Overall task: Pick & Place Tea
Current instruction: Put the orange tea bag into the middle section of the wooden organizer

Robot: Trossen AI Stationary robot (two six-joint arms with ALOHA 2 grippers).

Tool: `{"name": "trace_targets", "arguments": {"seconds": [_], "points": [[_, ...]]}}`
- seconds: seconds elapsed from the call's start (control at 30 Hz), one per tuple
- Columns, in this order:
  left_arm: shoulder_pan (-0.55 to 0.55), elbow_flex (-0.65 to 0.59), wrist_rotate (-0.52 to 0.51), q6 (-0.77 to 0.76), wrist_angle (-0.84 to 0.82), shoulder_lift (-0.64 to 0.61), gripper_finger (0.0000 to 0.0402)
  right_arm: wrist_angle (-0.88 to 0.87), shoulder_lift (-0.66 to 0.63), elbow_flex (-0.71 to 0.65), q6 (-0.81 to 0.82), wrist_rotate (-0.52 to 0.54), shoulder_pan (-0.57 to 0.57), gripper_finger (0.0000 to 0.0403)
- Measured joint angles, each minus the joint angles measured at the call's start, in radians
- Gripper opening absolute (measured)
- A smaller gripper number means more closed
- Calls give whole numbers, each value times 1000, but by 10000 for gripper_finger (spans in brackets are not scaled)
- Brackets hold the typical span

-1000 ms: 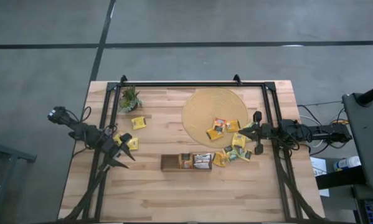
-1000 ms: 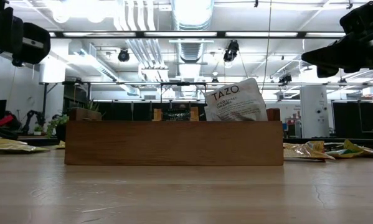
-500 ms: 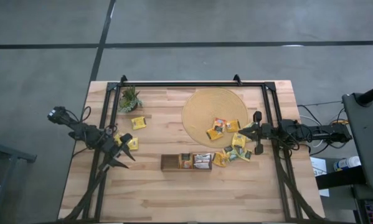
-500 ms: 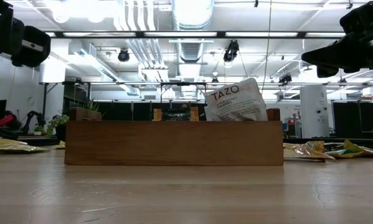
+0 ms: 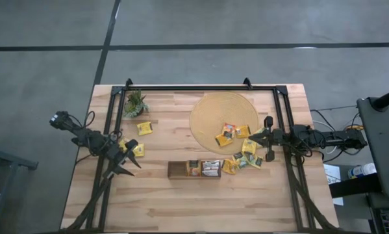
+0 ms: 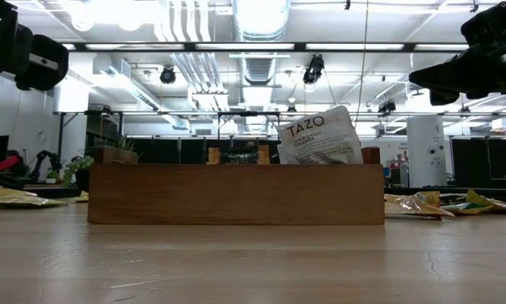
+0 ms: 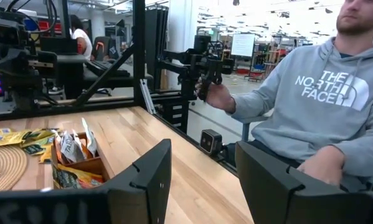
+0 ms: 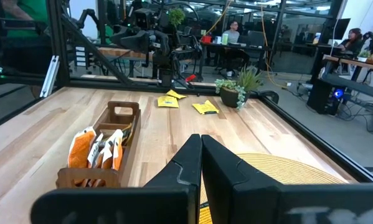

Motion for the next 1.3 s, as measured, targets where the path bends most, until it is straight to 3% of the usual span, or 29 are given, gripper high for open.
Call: {"name": "trace_targets", "arguments": {"seconds": [0.23, 0.67, 0.8, 1.1, 1.23, 1.3], "points": [[0, 0, 0, 0, 2, 0, 171, 79, 0, 0, -89, 0, 0, 9], [0, 0, 0, 0, 4, 0, 171, 772, 0, 0, -134, 1, 0, 9], [0, 0, 0, 0, 4, 0, 171, 905, 0, 0, -189, 2, 0, 9], [0, 0, 0, 0, 1, 0, 171, 972, 0, 1, -170, 27, 0, 9], [0, 0, -1, 0, 0, 0, 171, 798, 0, 48, -99, 160, 0, 9], [0, 0, -1, 0, 0, 0, 171, 655, 10, 103, -74, 164, 0, 9]]}}
